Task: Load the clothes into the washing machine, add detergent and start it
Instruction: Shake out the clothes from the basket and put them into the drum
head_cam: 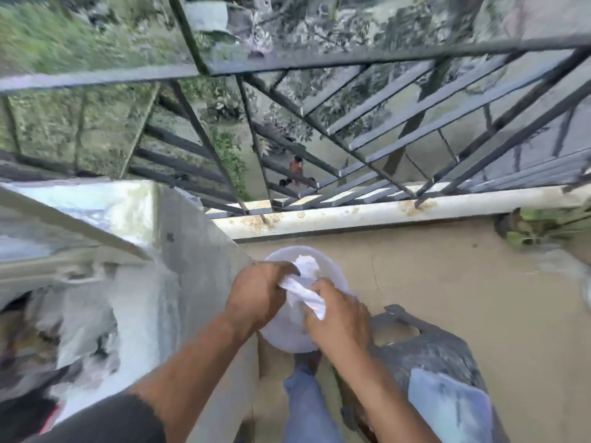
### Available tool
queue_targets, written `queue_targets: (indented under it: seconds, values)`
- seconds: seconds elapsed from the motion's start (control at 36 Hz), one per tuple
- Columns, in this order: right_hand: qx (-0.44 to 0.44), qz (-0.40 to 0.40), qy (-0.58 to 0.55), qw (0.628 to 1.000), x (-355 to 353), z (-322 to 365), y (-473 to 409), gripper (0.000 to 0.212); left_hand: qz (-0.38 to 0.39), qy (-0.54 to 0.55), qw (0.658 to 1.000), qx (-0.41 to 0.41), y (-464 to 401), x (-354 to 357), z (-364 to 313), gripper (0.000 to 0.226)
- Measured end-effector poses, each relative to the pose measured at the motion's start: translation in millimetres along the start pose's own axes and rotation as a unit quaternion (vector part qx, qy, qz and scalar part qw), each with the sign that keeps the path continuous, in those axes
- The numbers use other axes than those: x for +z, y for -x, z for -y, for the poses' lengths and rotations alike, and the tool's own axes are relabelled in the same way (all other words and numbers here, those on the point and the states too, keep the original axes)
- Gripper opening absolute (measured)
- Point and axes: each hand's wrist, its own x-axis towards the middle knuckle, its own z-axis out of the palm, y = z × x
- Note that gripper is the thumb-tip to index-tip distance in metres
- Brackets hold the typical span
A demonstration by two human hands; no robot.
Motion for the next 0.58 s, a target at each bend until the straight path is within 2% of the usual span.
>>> queue_targets:
  seconds: [0.06,0.14,0.28,0.39,0.44,0.53,0.58]
  values:
    - [0.014,0.002,0.045,0.999,-22.1,5.4,14.6,0.038,-0.006,0.038,0.998,0.043,17.7,-30.0,-12.0,0.058]
    - [0.038,-0.034,0.067,0.996,-41.4,8.9,31.5,0.027,-0.016,0.022,0.993,0.114,46.2,-68.1,-32.6,0.042]
    - [0.088,-0.071,0.095,0.989,-57.6,12.4,57.4,0.029,-0.063,0.126,0.975,0.171,91.3,-120.8,-60.0,0.044]
    - [0.101,-0.061,0.014,0.993,-62.3,16.9,77.8,0.027,-0.092,0.211,0.954,0.191,125.5,-158.5,-72.3,0.040]
    - [0.091,-0.063,-0.066,0.992,-61.3,16.5,83.8,0.032,-0.104,0.233,0.945,0.204,140.4,-176.3,-74.8,0.037]
    - [0.068,-0.092,-0.180,0.977,-78.3,29.8,92.7,0.015,-0.135,0.239,0.940,0.202,157.9,-196.8,-65.1,0.038]
    - [0.071,-0.097,-0.254,0.960,-97.0,42.3,96.0,0.016,-0.177,0.234,0.939,0.182,166.6,-206.0,-52.3,0.039]
